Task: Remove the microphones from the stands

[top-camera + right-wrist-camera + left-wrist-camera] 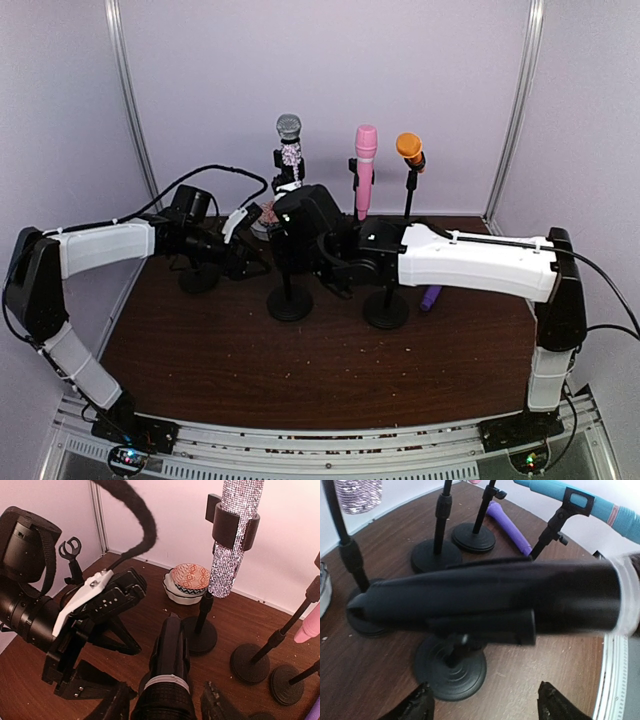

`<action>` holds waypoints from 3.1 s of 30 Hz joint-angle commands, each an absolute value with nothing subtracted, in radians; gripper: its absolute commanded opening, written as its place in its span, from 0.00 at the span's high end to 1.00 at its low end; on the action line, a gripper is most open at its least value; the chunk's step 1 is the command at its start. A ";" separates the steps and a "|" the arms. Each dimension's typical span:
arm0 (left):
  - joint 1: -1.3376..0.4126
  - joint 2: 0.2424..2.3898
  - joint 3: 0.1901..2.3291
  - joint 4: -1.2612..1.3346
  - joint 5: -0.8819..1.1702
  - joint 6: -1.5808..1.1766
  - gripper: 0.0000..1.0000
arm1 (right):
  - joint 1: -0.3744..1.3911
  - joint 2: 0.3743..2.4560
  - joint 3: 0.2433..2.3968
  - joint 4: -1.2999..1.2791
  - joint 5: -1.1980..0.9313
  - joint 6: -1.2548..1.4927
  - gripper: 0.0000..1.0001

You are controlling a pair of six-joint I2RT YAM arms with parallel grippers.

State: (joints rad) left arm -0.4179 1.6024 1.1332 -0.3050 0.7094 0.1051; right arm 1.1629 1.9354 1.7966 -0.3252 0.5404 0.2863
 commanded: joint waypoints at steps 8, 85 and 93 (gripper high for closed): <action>-0.443 1.718 1.170 -0.120 0.796 0.073 0.34 | 1.146 1.938 1.769 -0.379 0.500 0.369 0.37; -0.207 1.433 1.117 -0.602 0.826 0.550 1.00 | 1.324 1.182 1.263 -0.384 0.750 0.532 1.00; -0.116 1.303 1.047 -0.775 0.928 0.747 1.00 | 1.324 1.002 1.115 -0.671 0.900 0.792 1.00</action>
